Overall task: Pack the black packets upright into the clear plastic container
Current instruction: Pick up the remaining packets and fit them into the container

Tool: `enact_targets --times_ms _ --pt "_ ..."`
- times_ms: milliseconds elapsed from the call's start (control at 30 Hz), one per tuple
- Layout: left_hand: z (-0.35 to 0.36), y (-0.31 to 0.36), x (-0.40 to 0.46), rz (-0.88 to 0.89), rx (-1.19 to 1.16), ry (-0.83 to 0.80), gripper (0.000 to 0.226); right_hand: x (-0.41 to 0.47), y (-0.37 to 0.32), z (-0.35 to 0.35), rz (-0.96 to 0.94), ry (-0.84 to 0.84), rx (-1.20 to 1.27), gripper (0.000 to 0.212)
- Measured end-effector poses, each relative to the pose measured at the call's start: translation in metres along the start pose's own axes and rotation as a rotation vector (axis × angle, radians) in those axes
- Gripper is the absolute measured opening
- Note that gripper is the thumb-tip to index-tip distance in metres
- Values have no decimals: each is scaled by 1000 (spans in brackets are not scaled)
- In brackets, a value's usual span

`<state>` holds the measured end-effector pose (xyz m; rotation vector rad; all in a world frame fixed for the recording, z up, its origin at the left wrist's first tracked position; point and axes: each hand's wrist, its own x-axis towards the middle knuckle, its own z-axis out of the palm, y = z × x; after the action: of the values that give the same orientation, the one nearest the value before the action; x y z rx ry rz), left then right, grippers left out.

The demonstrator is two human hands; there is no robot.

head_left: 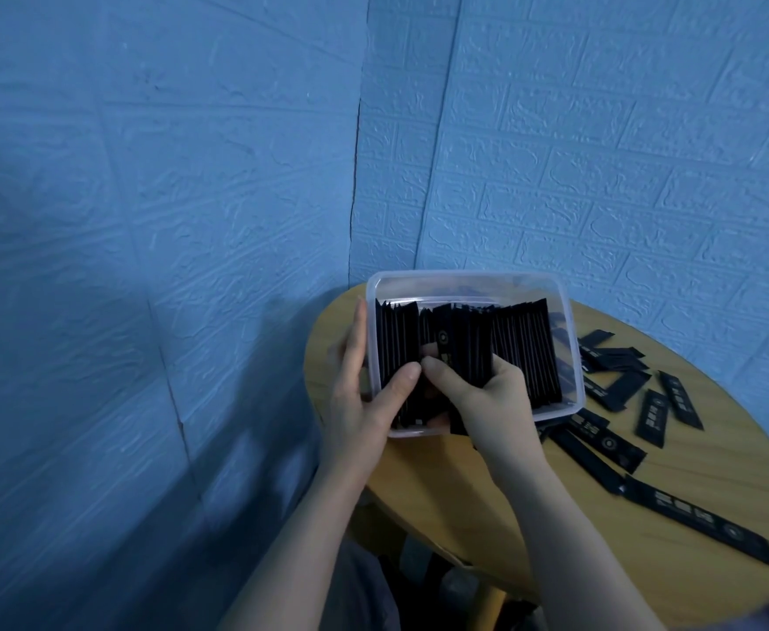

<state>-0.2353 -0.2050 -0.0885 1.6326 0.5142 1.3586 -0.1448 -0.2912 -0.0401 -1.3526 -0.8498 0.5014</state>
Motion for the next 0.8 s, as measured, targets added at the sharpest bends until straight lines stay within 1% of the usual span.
enact_targets --times_ms 100,233,367,467,533,633,733,800 --pt "0 -1 1 4 -10 -1 78 -1 -2 -1 15 -58 22 12" --pt "0 -1 1 6 -32 -13 80 -1 -2 -2 3 -99 -17 15" --pt "-1 -4 1 -4 -63 -11 78 1 -2 -1 42 -78 -17 8" --pt "0 -4 1 -5 -64 -7 77 4 -3 -1 51 -67 -58 26" --pt "0 -4 1 3 -57 -2 78 4 -6 0 38 -73 -75 31" --pt "-1 -7 2 -10 -57 4 76 5 -8 2 48 -59 -35 23" --pt "0 -10 2 -20 -45 14 75 5 -8 -1 103 -77 -2 28" --pt "0 -9 2 -23 -38 12 74 4 -8 -4 114 -104 -29 24"
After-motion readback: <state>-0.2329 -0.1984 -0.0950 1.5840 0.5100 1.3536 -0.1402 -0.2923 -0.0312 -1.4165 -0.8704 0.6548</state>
